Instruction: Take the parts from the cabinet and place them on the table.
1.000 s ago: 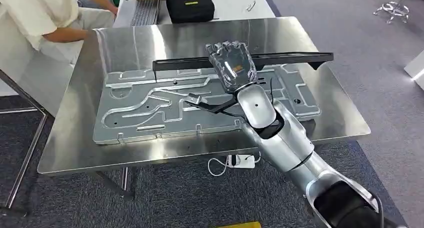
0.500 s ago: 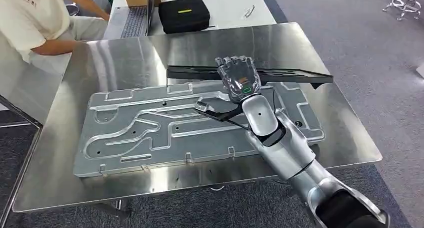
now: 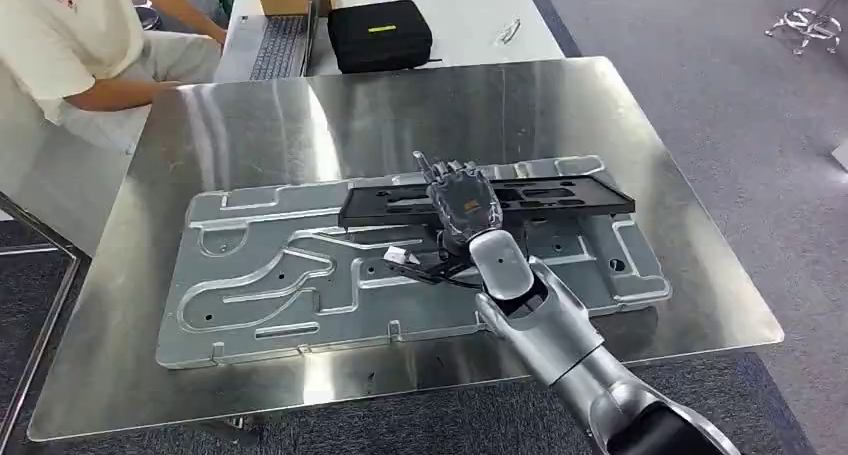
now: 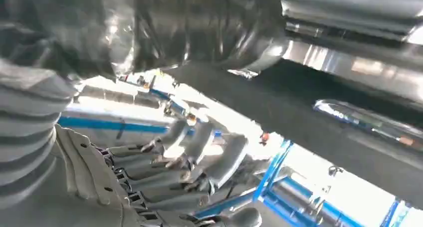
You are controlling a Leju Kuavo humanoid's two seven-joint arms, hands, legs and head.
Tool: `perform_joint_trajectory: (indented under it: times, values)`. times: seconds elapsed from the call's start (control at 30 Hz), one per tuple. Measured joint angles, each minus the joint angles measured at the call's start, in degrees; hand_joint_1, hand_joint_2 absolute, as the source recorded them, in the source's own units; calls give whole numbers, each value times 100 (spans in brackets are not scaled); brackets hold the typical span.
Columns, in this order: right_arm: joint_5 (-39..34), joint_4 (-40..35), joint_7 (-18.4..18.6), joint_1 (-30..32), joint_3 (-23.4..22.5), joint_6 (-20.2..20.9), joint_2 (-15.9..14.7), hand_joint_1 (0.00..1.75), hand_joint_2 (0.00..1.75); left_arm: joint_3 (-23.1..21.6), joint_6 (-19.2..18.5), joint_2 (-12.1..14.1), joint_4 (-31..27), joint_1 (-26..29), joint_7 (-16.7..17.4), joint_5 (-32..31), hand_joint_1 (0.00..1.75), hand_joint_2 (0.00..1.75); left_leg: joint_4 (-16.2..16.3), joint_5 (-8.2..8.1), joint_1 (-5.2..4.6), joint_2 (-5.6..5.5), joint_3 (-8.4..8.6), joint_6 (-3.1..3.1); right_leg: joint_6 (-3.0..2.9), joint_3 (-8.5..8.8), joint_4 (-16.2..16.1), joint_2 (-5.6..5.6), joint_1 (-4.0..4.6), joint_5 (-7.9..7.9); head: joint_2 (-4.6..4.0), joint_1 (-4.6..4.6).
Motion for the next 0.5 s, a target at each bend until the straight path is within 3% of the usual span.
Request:
perform_joint_trajectory:
  times: [0.07, 0.1, 0.23, 0.5]
  values:
    - [-20, 70, -2, 35, 0, 0, 35, 0, 0, 46, 63, 2, 0, -7, 13, 35, 0, 175, 2, -11, -3, 1, 2, 20, 5, 8, -10, 1, -2, 0, 0, 0]
    - [-31, 90, -2, 43, 0, 0, 44, 0, 0, 68, 70, 7, 0, -8, 15, 55, 0, 0, 4, -12, -4, 2, 2, 21, 6, 11, -15, 1, -2, 0, 0, -4]
    - [-72, 166, -26, 51, 0, -11, 98, 0, 0, 79, 70, 46, 0, -10, 20, 70, 0, 0, 12, -21, -7, 3, 6, 36, 52, 19, -22, 2, -6, -1, 0, -2]
    - [-111, 151, -74, 114, -2, -13, 122, 0, 0, 125, 88, 107, 0, -7, 41, 107, 0, 0, 13, -19, -6, 4, 16, 40, 69, 26, -22, 2, -6, 4, 0, -2]
